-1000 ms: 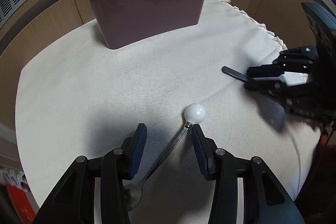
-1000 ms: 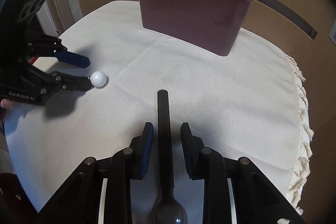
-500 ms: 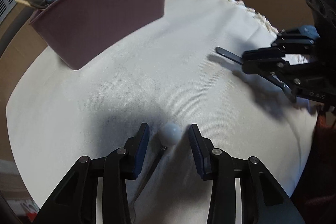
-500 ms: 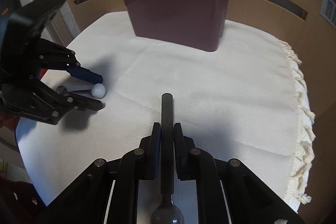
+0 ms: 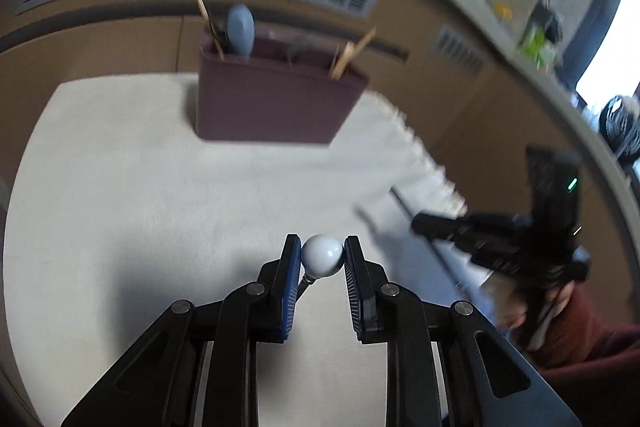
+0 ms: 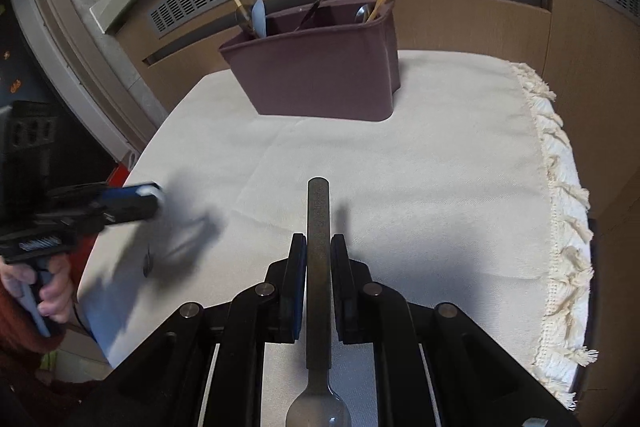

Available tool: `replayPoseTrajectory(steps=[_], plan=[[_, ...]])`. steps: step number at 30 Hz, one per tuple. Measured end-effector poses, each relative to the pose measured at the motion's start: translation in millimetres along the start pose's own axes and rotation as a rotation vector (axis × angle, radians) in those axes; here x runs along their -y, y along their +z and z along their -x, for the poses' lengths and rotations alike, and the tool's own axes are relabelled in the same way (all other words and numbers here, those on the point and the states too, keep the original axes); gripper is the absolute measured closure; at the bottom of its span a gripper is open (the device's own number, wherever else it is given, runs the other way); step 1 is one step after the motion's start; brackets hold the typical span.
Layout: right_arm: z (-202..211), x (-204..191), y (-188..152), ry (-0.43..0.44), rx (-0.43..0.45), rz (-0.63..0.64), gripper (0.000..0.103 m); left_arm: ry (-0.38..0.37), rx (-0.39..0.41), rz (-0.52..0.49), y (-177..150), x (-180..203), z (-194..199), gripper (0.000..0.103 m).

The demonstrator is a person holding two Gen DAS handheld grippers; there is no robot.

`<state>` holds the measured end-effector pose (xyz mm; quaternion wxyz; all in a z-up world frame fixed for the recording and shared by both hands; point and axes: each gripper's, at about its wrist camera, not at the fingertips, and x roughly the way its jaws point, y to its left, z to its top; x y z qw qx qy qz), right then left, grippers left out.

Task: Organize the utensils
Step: 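Carry both spoons over the purple holder and release them inside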

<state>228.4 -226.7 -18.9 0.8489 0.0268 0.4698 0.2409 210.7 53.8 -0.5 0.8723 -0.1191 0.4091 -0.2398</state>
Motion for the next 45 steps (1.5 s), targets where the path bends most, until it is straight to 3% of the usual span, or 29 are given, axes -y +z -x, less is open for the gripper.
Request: replayPoseTrajectory(steps=[9, 13, 18, 21, 27, 30, 36, 45], plan=[[17, -16, 6, -0.064, 0.084, 0.023, 0.093, -0.004, 0.122, 0.033, 16, -3, 32, 0.080], [36, -19, 23, -0.067, 0.162, 0.004, 0.093, -0.038, 0.189, 0.021, 45, 11, 44, 0.080], [114, -47, 101, -0.095, 0.454, 0.098, 0.093, -0.069, 0.401, -0.073, 122, 36, 98, 0.080], [150, -59, 145, -0.109, 0.658, 0.117, 0.093, -0.103, 0.496, -0.053, 163, 30, 108, 0.080], [121, -51, 194, -0.142, 0.812, 0.043, 0.093, -0.183, 0.473, 0.062, 203, -13, 62, 0.080], [88, -43, 200, -0.173, 0.837, 0.010, 0.093, -0.191, 0.430, 0.088, 210, -32, 28, 0.080], [15, -20, 212, -0.181, 0.746, -0.074, 0.093, -0.179, 0.369, 0.147, 205, -61, -28, 0.080], [-32, 5, 212, -0.167, 0.669, -0.091, 0.093, -0.179, 0.301, 0.163, 184, -71, -62, 0.080]])
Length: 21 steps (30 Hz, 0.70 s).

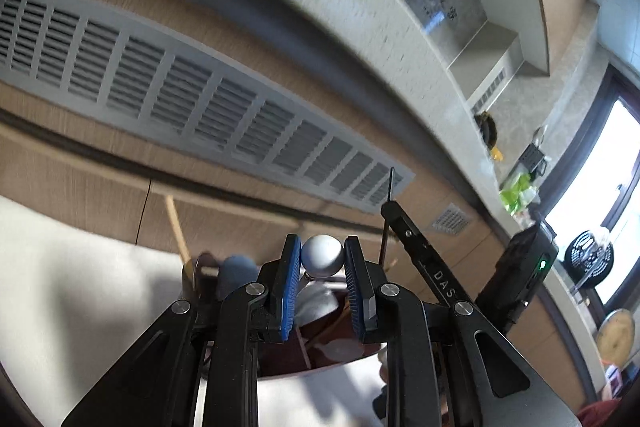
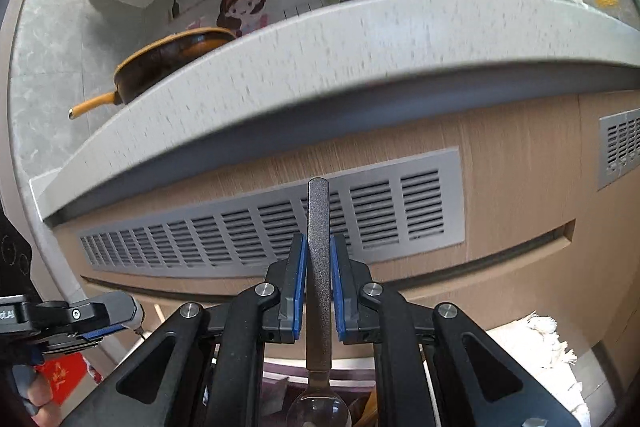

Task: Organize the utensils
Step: 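Carry both spoons over the purple holder and release them inside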

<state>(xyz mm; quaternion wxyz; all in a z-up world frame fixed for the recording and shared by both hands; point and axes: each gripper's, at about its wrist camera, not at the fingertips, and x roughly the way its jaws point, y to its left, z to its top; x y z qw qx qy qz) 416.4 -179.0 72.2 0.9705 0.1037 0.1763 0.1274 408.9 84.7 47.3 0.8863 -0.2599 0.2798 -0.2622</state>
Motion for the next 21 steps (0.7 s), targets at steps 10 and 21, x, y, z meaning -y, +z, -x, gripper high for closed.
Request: replayPoseTrajectory(steps=[10, 21], plan=[[18, 21, -48, -0.009, -0.249, 0.035, 0.091, 0.204, -0.002, -0.092, -38, 11, 9, 0.080], [150, -9, -67, 0.021, -0.292, 0.091, 0.090, 0.552, 0.045, -0.253, -141, 78, 97, 0.075]])
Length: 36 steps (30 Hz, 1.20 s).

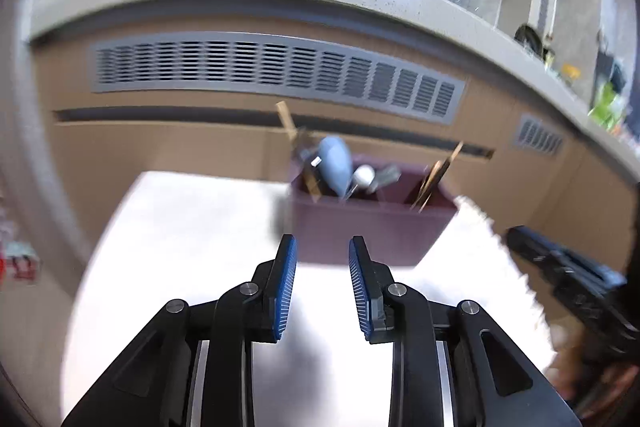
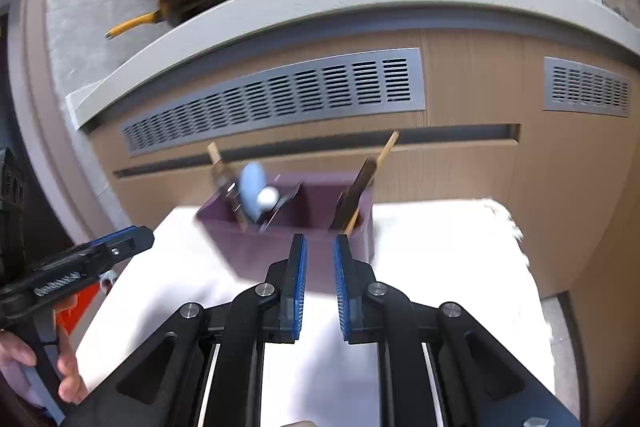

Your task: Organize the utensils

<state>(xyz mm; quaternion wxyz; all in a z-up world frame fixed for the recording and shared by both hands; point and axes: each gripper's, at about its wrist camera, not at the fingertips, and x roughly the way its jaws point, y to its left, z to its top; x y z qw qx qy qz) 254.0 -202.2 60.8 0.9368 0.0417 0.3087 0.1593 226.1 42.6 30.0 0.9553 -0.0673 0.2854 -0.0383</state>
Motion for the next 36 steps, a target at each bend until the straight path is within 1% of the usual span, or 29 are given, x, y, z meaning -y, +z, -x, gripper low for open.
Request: replayPoseTrajectory(steps=[4, 5, 8, 9, 12, 17, 22, 27, 36], plan=[[33, -24, -28, -0.014, -0.074, 0.075, 0.089, 0.111, 0.000, -0.037, -34, 9, 37, 0.075], [42, -31, -39, -0.014, -0.088, 0.102, 0.088, 0.127, -0.008, -0.045, -43, 12, 48, 0.075], [62, -52, -62, -0.041, -0.098, 0.158, 0.088, 0.105, -0.042, -0.068, -61, 18, 65, 0.075], [71, -56, -69, -0.052, -0.092, 0.161, 0.088, 0.093, -0.048, -0.070, -65, 21, 69, 0.075], [86, -62, -78, -0.053, -0.084, 0.151, 0.088, 0.070, -0.053, -0.081, -75, 29, 79, 0.075], [100, -62, -81, -0.066, -0.069, 0.149, 0.088, 0.049, -0.049, -0.090, -82, 39, 92, 0.075], [107, -57, -81, -0.066, -0.065, 0.131, 0.088, 0.049, -0.018, -0.102, -76, 46, 100, 0.075], [109, -53, -80, -0.069, -0.062, 0.112, 0.088, 0.044, -0.027, -0.099, -75, 46, 100, 0.075], [110, -53, -79, -0.069, -0.059, 0.115, 0.088, 0.038, -0.037, -0.098, -75, 47, 100, 0.075]])
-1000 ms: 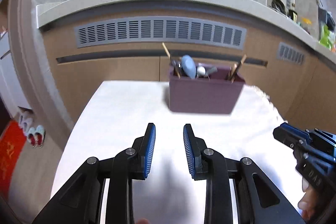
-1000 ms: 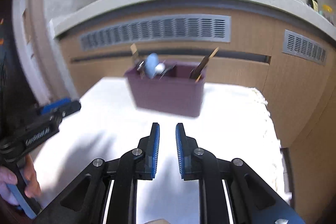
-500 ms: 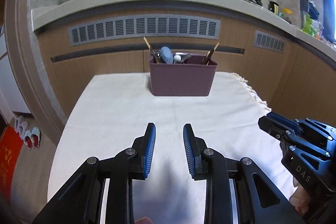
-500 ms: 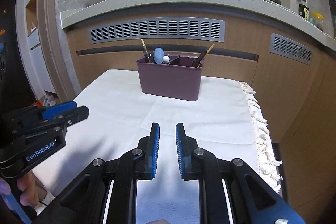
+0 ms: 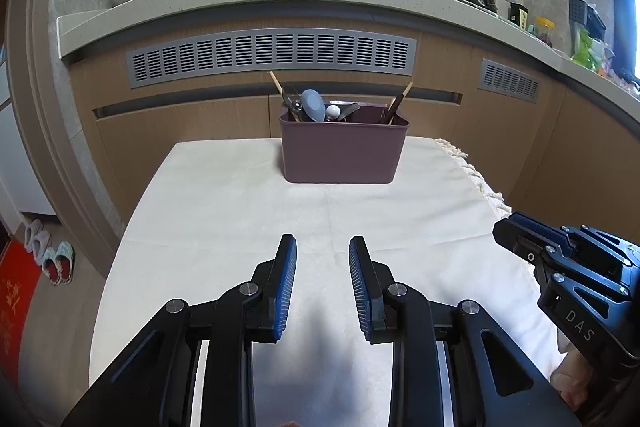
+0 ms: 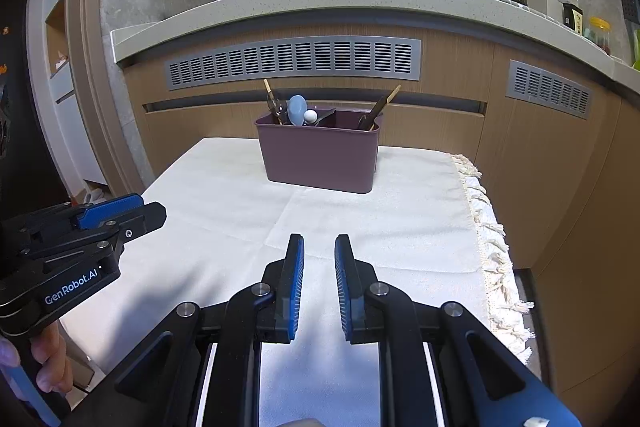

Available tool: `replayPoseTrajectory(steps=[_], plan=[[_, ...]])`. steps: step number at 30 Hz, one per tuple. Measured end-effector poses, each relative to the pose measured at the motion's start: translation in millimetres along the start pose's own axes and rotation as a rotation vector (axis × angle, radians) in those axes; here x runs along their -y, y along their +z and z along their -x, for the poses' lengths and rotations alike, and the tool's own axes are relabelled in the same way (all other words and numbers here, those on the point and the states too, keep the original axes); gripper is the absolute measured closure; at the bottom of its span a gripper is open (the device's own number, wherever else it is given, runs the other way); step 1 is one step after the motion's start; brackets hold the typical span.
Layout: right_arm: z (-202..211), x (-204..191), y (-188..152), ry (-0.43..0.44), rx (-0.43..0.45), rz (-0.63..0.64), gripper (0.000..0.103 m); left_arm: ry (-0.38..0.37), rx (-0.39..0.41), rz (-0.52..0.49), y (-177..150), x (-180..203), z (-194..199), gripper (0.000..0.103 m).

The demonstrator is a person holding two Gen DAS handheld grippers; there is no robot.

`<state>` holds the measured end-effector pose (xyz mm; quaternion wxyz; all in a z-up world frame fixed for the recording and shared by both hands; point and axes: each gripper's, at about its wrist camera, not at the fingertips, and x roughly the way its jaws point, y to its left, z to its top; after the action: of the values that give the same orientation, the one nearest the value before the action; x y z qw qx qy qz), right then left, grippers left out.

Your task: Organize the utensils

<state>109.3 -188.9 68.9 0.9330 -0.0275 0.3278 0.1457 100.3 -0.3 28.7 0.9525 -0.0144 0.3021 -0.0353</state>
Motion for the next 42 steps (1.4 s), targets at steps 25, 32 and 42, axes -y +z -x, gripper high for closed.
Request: replayPoseTrajectory(steps=[25, 32, 42], plan=[[3.4, 0.8, 0.1, -0.003, 0.001, -0.012, 0.088, -0.001, -0.002, 0.003, -2.7, 2.5, 0.2, 0.075], [3.0, 2.1, 0.1, -0.003, -0.002, -0.015, 0.088, -0.005, -0.006, 0.004, -4.0, 3.2, -0.3, 0.075], [3.2, 3.1, -0.2, -0.005, -0.001, -0.024, 0.088, -0.003, -0.009, 0.008, -7.7, 7.2, 1.6, 0.075]])
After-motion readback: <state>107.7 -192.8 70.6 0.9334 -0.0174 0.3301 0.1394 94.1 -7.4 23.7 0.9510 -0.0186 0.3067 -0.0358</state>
